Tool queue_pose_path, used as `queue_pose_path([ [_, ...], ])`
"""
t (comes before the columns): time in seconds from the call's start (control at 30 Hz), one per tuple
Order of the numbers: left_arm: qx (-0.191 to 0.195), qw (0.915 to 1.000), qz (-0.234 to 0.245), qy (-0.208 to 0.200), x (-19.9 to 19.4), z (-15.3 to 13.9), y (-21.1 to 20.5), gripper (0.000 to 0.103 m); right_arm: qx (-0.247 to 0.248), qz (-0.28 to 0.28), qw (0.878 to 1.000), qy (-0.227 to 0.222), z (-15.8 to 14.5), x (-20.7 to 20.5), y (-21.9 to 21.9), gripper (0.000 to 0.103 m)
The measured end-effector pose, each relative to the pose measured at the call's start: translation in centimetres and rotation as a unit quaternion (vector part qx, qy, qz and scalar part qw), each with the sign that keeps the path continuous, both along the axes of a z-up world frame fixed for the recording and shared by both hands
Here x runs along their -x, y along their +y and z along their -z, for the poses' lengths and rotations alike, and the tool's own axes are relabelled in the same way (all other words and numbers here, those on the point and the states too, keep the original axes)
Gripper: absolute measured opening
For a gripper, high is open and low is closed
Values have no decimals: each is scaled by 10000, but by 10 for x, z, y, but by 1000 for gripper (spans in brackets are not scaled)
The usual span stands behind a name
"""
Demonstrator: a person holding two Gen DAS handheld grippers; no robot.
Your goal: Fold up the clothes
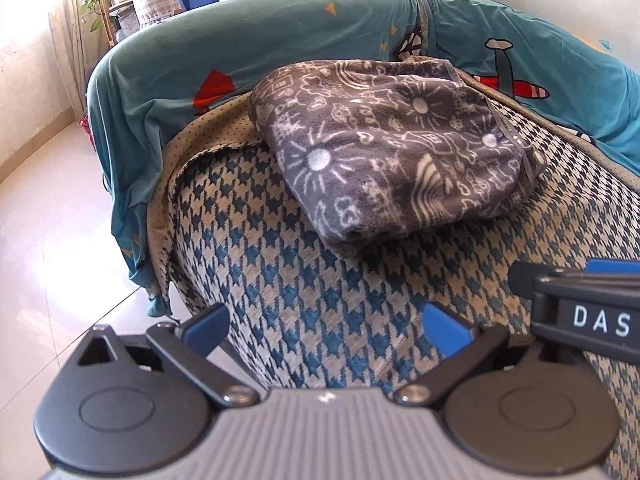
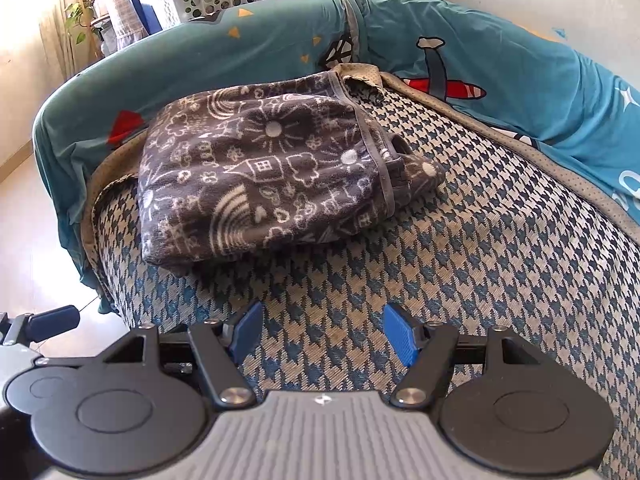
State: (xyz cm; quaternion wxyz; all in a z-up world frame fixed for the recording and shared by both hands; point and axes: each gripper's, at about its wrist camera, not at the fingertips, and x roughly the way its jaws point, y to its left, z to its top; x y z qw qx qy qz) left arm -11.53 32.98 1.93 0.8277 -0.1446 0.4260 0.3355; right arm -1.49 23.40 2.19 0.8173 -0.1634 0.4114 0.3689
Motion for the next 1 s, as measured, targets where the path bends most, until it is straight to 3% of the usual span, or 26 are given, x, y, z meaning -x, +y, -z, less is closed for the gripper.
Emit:
queue_pose_path([
  [1.0, -78, 9999, 36, -99, 2, -3, -1, 103, -6, 5, 10000, -6, 0, 1, 1, 66],
])
